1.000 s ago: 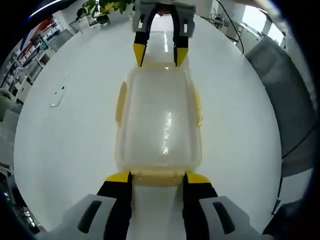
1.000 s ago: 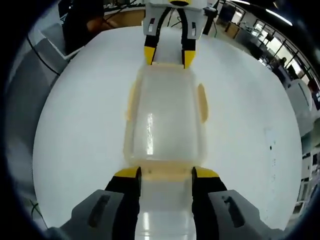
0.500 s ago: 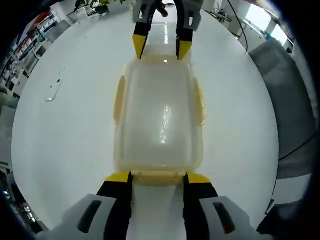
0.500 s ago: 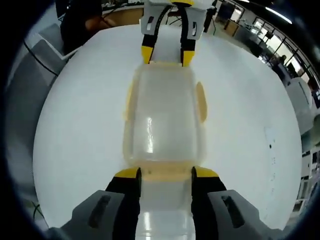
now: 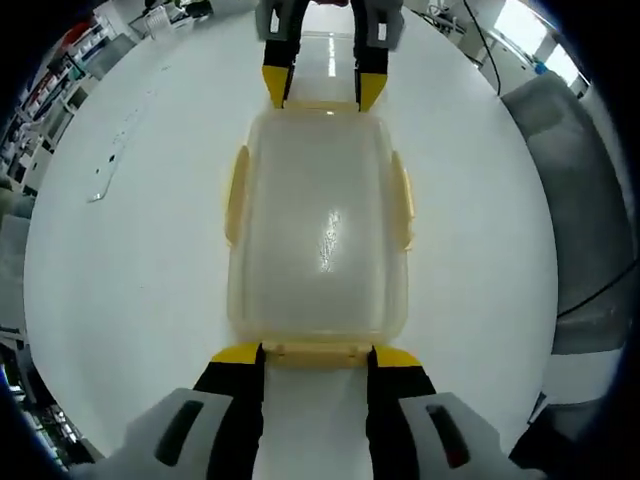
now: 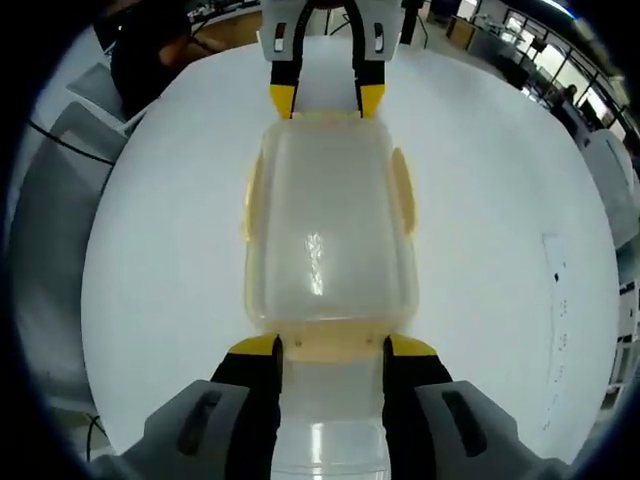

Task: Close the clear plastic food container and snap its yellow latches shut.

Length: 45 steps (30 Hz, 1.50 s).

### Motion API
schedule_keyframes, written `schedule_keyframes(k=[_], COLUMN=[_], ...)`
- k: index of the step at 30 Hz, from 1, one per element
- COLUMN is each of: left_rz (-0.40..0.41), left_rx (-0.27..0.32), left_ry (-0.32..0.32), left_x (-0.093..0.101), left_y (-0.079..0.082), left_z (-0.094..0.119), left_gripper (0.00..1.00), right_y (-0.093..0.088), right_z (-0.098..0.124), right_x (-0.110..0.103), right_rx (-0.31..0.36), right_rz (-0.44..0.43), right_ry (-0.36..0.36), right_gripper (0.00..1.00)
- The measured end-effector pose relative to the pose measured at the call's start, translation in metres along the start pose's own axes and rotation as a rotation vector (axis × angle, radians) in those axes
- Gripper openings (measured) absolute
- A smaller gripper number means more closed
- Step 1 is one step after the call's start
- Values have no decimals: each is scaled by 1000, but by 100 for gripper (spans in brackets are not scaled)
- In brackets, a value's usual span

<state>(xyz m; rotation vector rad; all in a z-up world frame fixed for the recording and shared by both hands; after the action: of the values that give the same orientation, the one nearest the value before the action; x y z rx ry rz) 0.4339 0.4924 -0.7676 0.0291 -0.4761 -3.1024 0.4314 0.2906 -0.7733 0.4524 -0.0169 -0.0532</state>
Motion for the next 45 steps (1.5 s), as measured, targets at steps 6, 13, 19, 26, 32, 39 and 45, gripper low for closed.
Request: schedule_keyframes(k=[6,13,19,26,32,39,45], left_rz=[7,9,52,103,116,88,3], left_rx=[31,-38,-21,-1,4,14,13], left_ry=[10,45,60,109,134,130,133], left_x=[1,3,11,30,39,35,22], left_y=[-4,2,5,17,51,111,171], left_z=[2,3,24,59,71,59,32], left_gripper=[33,32,32,33,33,33,33], right_y=[-2,-3,4,11,-6,-63,-116], right_z=[3,7,25,61,95,128,153], right_x=[-1,-4,-5,-18,-25,-20,-20], right_rx=[48,73,121,191,206,210,203], right_rz=[9,17,54,131,170,137,82], right_ry=[-2,6,25,20,1,-21,-59], right_gripper=[35,35,35,35,35,35,35])
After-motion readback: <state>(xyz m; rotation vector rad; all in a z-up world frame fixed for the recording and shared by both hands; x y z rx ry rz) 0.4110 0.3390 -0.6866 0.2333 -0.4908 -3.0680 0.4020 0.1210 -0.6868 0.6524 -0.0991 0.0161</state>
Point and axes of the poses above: the point that each gripper's makers call its tool centre point, and the gripper's own axes: z roughly backward along the fingers, x roughly to its right, y roughly out of its top, the point moved 8 cm from there along z, roughly backward along the fingers, and after that the axes turned 6 degrees about x, right-handed, at the moved point
